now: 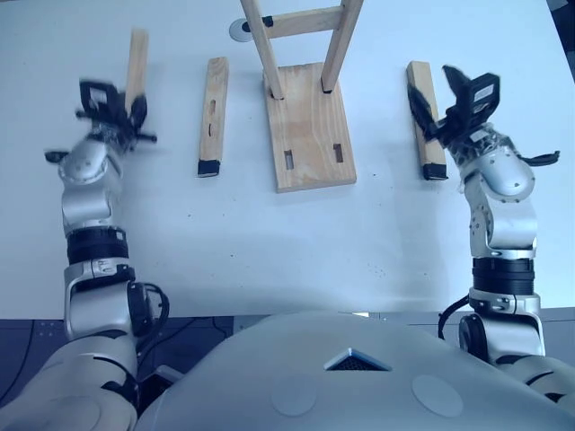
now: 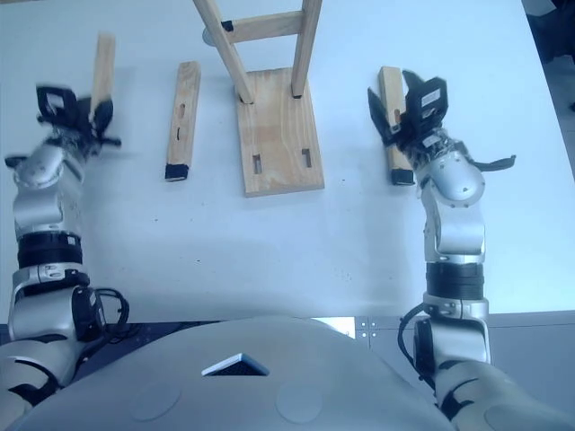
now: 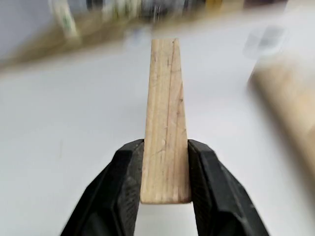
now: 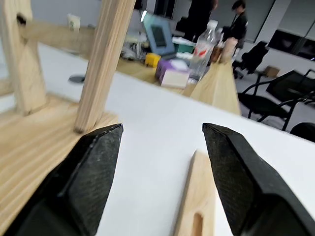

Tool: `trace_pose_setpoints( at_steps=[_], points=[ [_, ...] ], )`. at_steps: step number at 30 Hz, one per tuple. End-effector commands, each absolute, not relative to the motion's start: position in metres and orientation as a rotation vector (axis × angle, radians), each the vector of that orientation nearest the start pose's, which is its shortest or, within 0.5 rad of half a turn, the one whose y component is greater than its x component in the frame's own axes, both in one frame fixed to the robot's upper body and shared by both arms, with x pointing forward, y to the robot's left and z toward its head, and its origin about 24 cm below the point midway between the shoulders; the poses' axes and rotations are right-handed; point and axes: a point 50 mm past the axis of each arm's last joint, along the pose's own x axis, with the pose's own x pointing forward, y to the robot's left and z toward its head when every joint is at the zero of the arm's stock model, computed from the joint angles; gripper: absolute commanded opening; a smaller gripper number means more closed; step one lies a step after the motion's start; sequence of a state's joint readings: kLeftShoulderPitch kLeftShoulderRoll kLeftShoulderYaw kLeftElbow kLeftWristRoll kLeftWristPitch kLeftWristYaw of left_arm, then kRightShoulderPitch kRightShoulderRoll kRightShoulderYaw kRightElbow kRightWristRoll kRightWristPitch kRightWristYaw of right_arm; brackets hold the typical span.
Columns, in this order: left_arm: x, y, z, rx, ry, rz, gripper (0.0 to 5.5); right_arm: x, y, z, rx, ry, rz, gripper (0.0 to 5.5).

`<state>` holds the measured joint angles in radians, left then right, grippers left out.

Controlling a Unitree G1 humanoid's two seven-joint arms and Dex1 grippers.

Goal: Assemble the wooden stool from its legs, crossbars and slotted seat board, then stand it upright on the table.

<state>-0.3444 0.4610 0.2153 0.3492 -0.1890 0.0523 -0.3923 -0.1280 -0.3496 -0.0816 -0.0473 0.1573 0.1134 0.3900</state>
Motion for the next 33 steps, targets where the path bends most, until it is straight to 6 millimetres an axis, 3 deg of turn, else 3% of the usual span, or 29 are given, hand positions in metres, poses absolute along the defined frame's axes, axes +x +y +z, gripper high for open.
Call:
trace_pose_setpoints(
  at_steps=[1, 4, 6, 10, 16, 22, 33],
  points=[
    [0.313, 0.222, 0.174, 0.187, -0.403, -0.325, 1.26, 0.276, -0.187, 0.124, 0.067, -0.206, 0.382, 3.01],
    [0.302, 0.189, 0.205, 0.216, -0.595, -0.478, 1.26, 0.265, -0.168, 0.155, 0.364, -0.299, 0.559, 3.01],
    [0.294, 0.168, 0.216, 0.296, -0.676, -0.577, 1.26, 0.254, -0.156, 0.178, 0.505, -0.345, 0.696, 3.01],
    [0.29, 0.146, 0.205, 0.384, -0.681, -0.687, 1.26, 0.246, -0.143, 0.202, 0.627, -0.375, 0.808, 3.01],
    [0.285, 0.12, 0.183, 0.32, -0.647, -0.875, 1.26, 0.249, -0.13, 0.209, 0.701, -0.355, 0.821, 3.01],
    [0.277, 0.107, 0.173, 0.284, -0.625, -0.965, 1.26, 0.255, -0.124, 0.213, 0.728, -0.347, 0.828, 3.01],
    [0.274, 0.104, 0.168, 0.287, -0.608, -0.987, 1.26, 0.259, -0.124, 0.209, 0.756, -0.318, 0.819, 1.22]
  ],
)
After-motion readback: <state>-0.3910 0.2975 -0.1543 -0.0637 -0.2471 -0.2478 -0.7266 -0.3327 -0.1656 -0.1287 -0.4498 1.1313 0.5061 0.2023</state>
